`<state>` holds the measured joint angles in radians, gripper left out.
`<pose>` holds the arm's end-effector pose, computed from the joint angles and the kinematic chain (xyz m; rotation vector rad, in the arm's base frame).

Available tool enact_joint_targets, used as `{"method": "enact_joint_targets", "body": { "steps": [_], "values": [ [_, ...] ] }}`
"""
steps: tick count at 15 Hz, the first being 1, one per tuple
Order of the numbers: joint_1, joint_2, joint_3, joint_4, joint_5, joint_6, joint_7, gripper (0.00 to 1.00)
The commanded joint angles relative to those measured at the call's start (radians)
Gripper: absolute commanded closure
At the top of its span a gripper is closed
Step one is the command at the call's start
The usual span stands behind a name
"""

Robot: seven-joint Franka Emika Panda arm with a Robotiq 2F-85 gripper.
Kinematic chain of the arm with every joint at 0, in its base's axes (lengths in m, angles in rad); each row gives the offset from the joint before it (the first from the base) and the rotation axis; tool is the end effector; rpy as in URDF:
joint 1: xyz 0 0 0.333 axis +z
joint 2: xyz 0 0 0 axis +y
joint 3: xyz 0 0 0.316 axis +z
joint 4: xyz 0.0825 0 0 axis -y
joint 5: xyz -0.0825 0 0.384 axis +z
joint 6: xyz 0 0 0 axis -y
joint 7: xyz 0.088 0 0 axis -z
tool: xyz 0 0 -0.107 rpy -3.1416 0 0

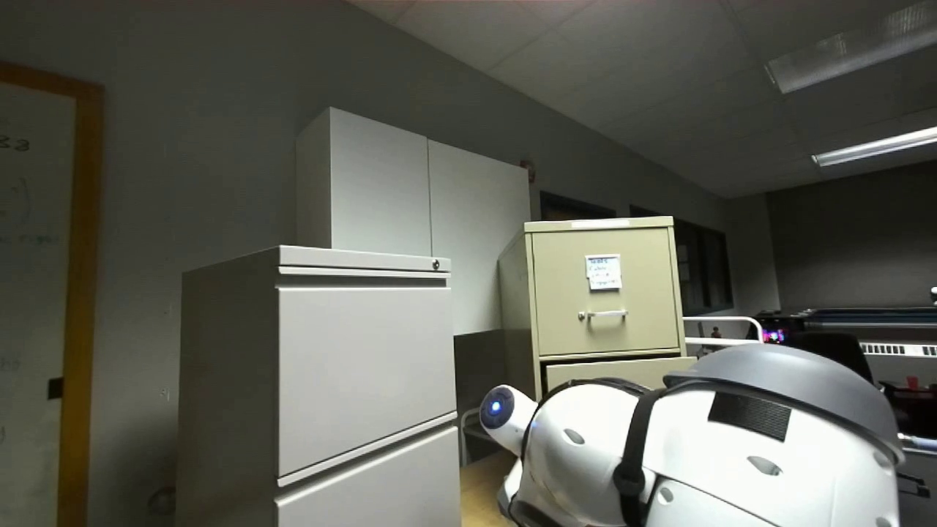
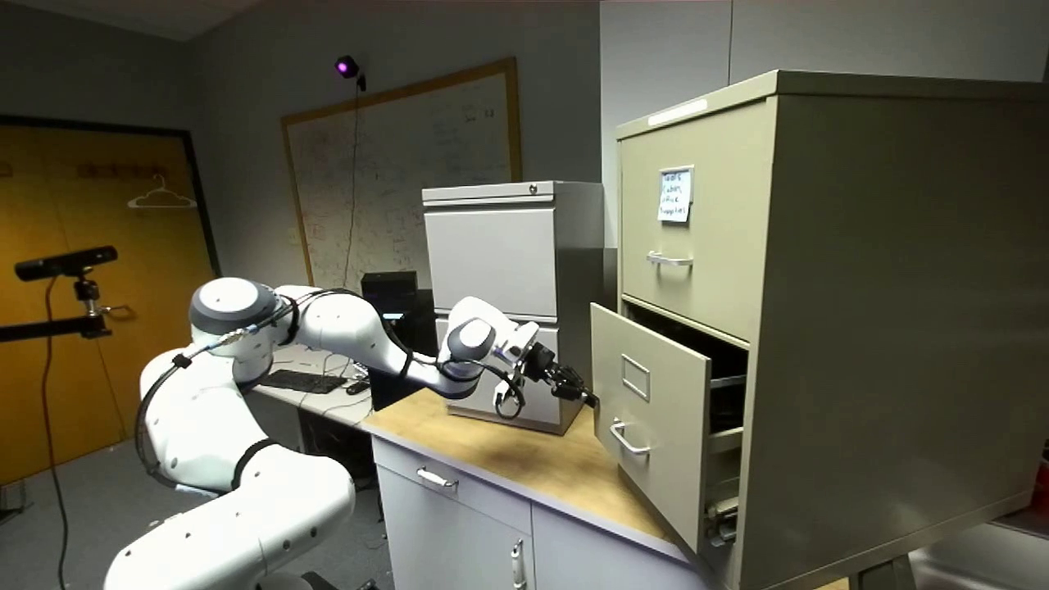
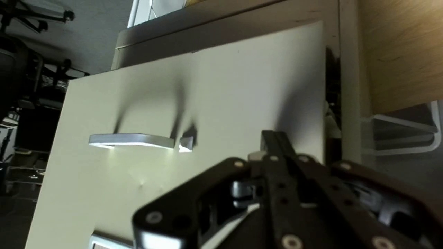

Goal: Close the bottom drawer of the filing cabinet on the right

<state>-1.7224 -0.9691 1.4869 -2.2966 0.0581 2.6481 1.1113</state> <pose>0.5382 -0.0653 0.4016 1.9009 -1.3084 0.9789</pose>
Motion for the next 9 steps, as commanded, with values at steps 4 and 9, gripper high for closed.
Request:
{"method": "enact_joint_targets", "body": {
  "steps": [4,9],
  "values": [
    [-0.092,0.078,0.056,0.162,0.022,0.010,-0.036,1.00],
    [0.245,0.149,-0.176,-0.054,0.038,0.108,-0.097,1.00]
  ]
}}
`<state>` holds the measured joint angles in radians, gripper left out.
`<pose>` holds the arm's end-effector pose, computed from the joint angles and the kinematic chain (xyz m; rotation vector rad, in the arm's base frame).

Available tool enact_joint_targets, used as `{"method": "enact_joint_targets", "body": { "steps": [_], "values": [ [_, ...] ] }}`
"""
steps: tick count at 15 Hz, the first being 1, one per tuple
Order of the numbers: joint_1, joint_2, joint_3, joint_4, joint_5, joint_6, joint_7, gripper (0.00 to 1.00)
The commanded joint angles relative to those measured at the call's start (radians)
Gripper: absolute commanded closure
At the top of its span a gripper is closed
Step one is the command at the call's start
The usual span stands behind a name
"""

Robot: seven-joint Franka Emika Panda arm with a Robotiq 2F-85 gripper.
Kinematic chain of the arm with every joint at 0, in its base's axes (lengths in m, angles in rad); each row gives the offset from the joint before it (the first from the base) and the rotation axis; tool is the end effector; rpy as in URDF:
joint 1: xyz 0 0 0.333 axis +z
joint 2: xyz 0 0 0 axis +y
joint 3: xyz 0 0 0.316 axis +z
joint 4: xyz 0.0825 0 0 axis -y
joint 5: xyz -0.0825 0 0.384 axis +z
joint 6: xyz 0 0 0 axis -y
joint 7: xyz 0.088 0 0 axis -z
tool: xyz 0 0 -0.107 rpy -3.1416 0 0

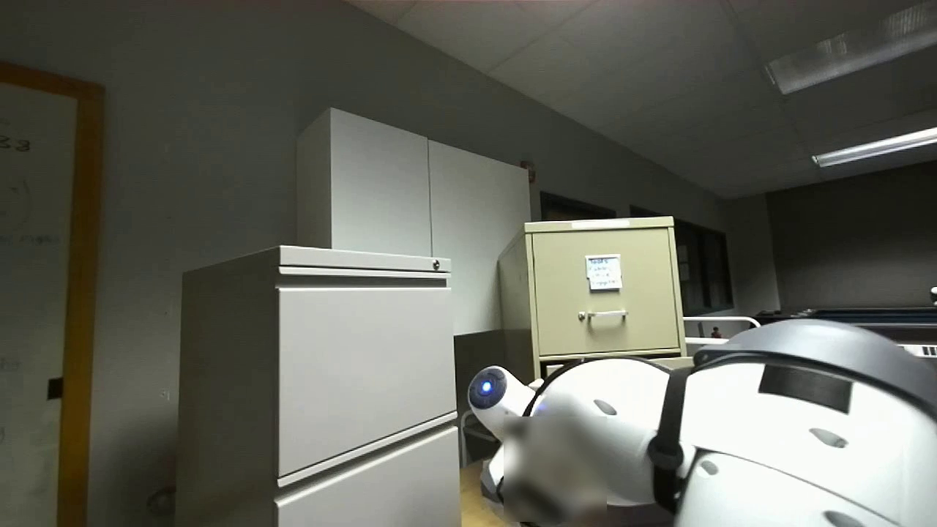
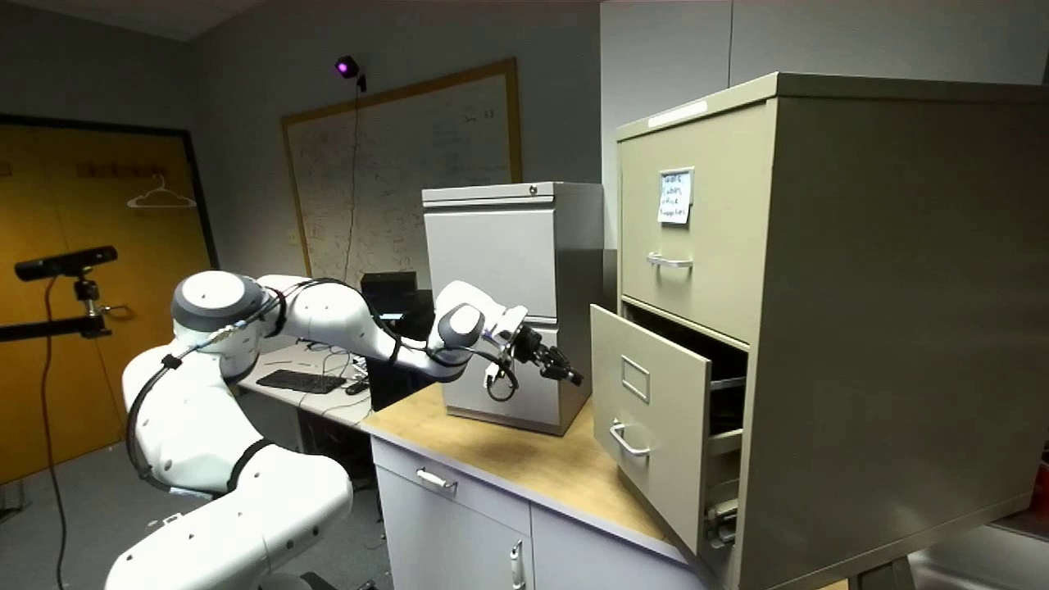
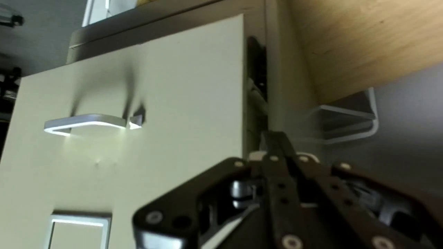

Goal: Close the bottom drawer of the filing cabinet on the right

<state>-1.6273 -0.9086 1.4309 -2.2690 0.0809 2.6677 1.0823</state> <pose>0.5459 -0.0262 0.4373 2.0117 -1.2956 1.0840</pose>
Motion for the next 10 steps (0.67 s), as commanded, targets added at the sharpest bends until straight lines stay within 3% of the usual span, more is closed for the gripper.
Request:
{"method": "enact_joint_targets", "body": {
  "steps": [1,5,8,10],
  "values": [
    [0.211,0.110,-0.180,-0.117,0.019,0.129,-0.085,1.00],
    [0.431,0.162,-0.430,-0.247,0.025,0.250,-0.142,1.00],
    [0.466,0.179,-0.532,-0.299,0.007,0.292,-0.132,1.00],
    [0.414,0.181,-0.526,-0.307,-0.008,0.324,-0.098,1.00]
  ]
}}
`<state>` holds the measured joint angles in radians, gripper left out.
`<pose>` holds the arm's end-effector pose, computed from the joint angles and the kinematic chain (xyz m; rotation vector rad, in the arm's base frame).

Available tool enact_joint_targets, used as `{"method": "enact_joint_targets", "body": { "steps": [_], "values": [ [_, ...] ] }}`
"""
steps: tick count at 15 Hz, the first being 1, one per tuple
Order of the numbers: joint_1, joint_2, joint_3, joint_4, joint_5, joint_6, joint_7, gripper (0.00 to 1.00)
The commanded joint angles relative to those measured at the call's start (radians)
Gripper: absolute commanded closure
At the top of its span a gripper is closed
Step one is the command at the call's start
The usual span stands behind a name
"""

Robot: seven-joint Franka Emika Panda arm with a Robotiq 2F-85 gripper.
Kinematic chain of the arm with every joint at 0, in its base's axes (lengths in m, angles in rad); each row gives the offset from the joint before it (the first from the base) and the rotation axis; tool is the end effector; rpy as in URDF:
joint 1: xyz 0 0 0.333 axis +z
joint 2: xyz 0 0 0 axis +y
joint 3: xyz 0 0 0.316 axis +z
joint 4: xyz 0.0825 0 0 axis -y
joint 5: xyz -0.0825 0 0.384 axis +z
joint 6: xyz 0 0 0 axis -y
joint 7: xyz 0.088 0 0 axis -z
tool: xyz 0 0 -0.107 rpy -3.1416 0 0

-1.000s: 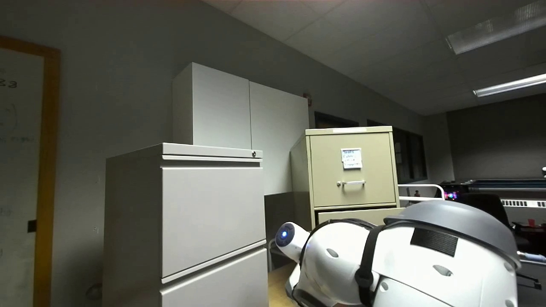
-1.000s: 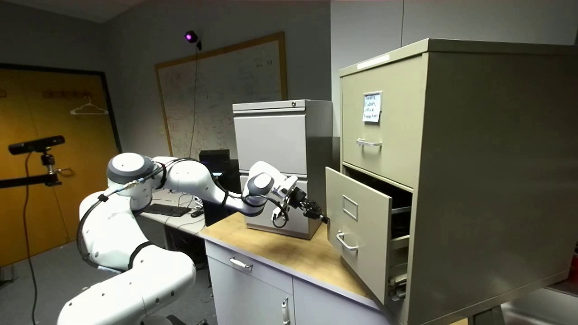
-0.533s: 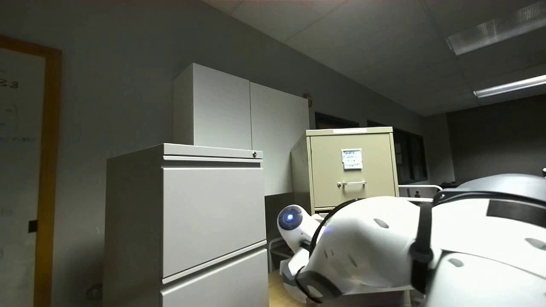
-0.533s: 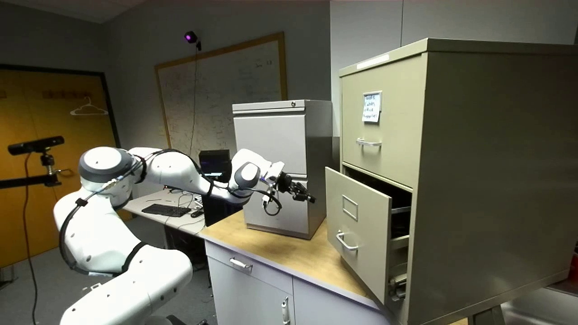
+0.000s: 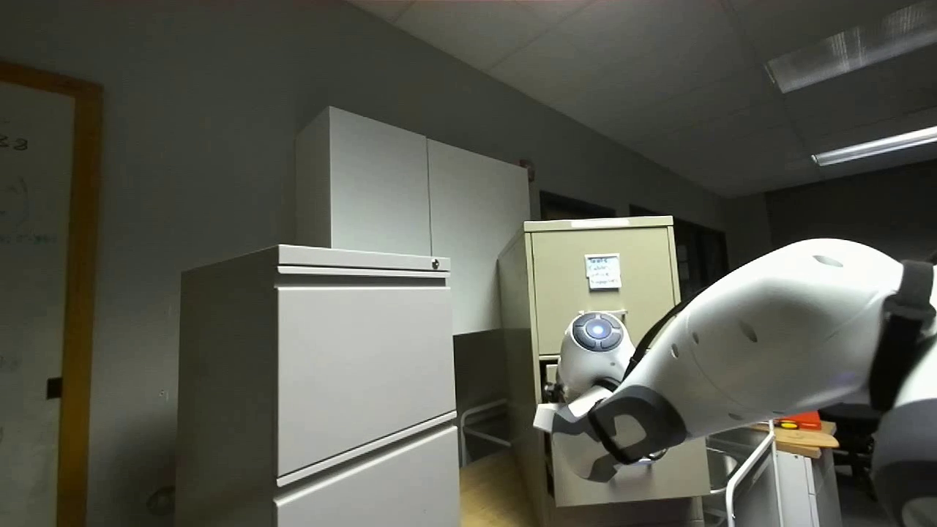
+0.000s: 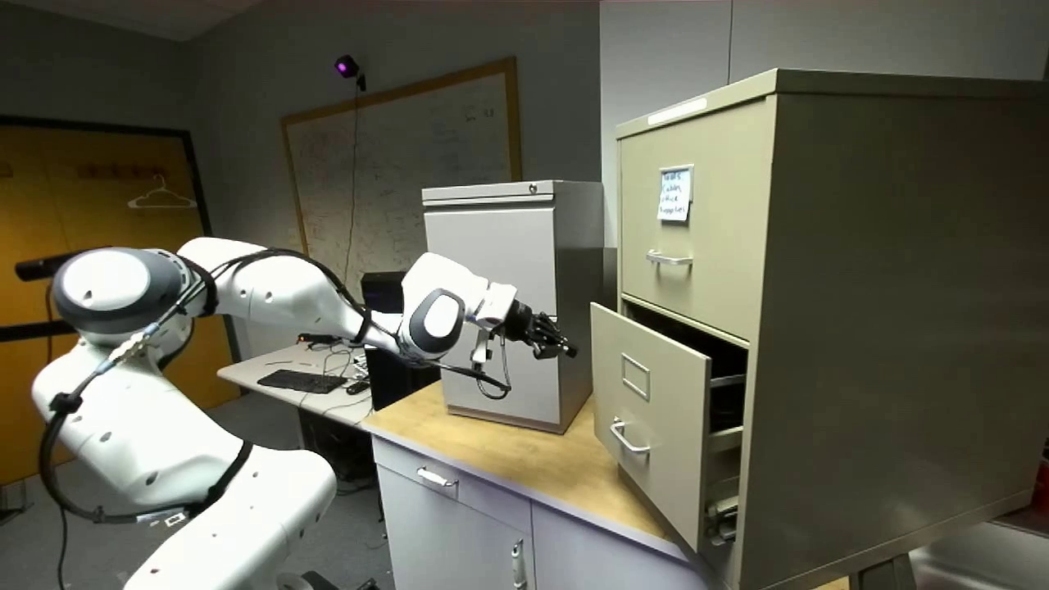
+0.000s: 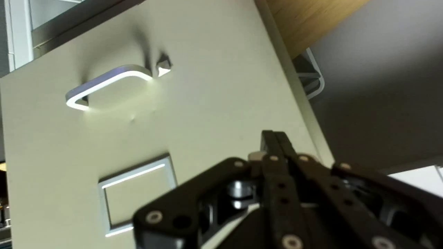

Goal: Close the bottom drawer of the filing cabinet on the right

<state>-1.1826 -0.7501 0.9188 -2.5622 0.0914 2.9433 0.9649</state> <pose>0.4415 -0.0747 0.5163 2.1428 -1.4408 1.3885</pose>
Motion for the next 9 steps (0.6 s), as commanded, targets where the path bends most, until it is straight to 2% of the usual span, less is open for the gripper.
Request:
{"method": "enact_joint_targets", "body": {
  "steps": [1,4,6,9],
  "values": [
    [-0.070,0.026,0.007,-0.009,-0.025,0.065,0.036,1.00],
    [-0.193,0.026,0.100,0.022,-0.021,0.118,0.075,1.00],
    [-0.295,0.012,0.192,0.059,-0.005,0.148,0.104,1.00],
    [-0.428,-0.020,0.326,0.141,0.016,0.133,0.142,1.00]
  ]
}}
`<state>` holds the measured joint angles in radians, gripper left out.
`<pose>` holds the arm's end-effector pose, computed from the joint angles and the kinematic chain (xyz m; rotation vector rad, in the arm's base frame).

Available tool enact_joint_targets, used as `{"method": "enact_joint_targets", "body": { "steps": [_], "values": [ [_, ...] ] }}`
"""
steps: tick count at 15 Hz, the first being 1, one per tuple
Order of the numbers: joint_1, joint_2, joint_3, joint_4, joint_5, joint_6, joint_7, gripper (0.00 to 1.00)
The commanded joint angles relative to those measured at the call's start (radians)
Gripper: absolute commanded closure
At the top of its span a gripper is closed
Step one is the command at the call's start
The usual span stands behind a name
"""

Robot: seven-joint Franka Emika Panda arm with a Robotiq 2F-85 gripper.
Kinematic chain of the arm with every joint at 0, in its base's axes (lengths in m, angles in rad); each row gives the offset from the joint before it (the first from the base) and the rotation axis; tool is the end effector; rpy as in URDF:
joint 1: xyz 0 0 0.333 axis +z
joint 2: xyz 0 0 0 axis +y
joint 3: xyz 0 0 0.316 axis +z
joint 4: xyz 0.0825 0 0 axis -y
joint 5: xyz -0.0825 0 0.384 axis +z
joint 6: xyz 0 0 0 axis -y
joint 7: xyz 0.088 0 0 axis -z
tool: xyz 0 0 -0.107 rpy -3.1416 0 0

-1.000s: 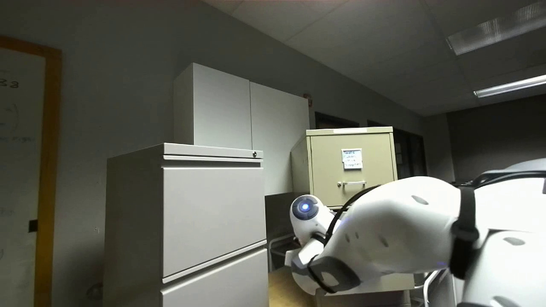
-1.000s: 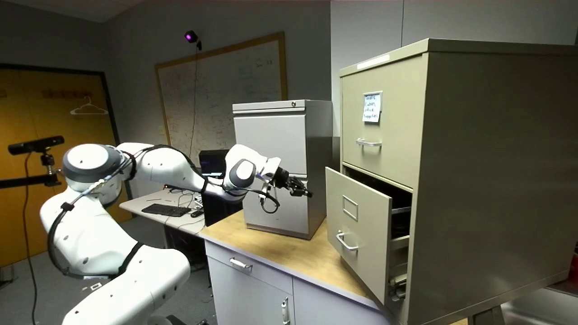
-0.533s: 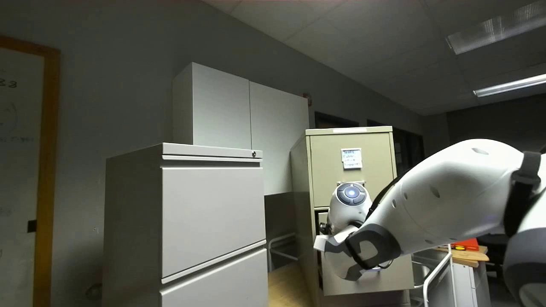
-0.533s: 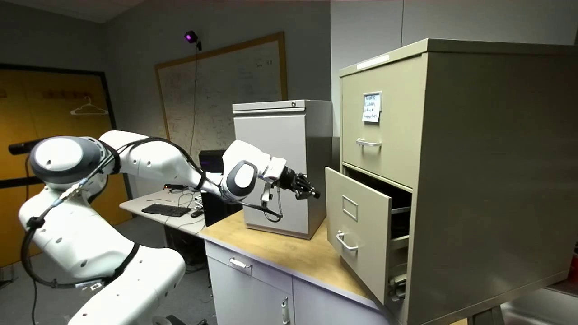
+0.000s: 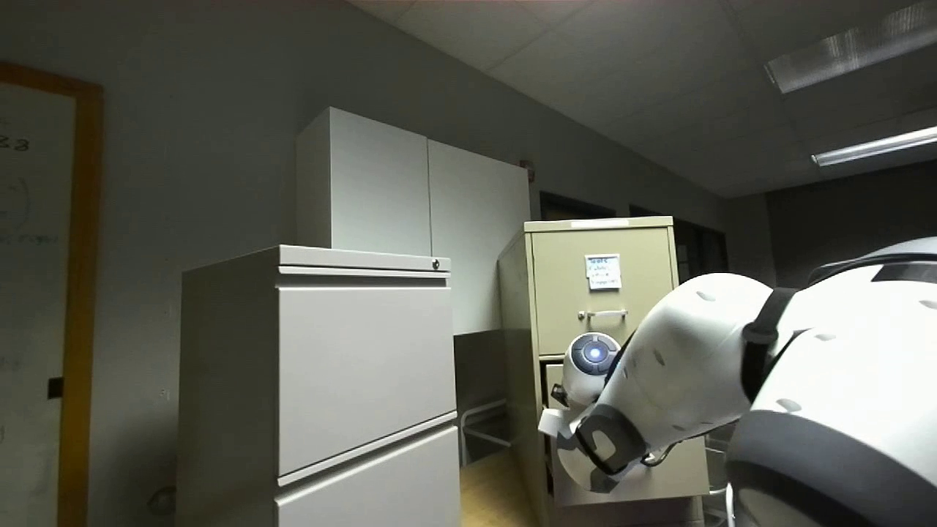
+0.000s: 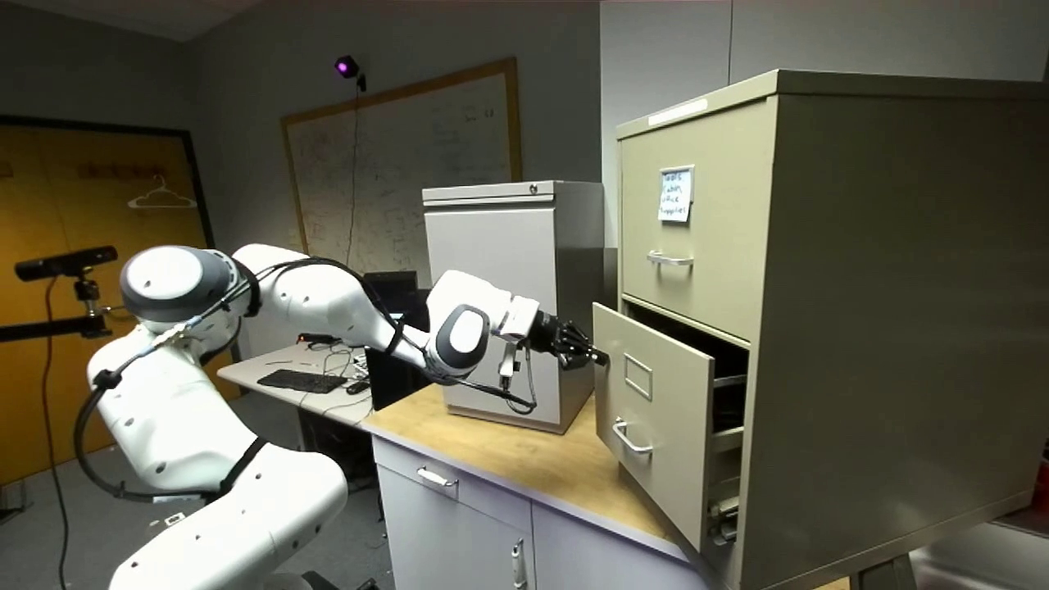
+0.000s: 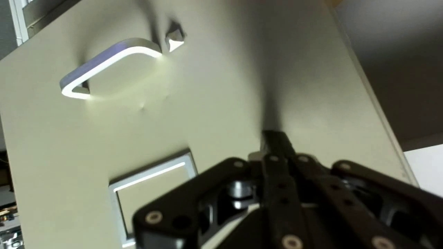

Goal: Close the bottom drawer of the filing cabinet on the right

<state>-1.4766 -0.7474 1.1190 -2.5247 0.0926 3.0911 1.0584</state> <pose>0.4627 -0.1183 0.4923 1.9852 -1.4952 1.4591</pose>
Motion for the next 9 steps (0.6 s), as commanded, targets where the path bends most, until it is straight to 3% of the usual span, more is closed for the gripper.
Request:
{"method": "enact_joint_targets", "body": {
  "steps": [1,3,9],
  "values": [
    [-0.155,-0.044,0.146,0.120,0.020,-0.028,0.060,1.00],
    [-0.219,-0.097,0.199,0.165,0.029,-0.073,0.096,1.00],
    [-0.347,-0.155,0.266,0.351,0.006,-0.333,0.164,1.00]
  ]
}}
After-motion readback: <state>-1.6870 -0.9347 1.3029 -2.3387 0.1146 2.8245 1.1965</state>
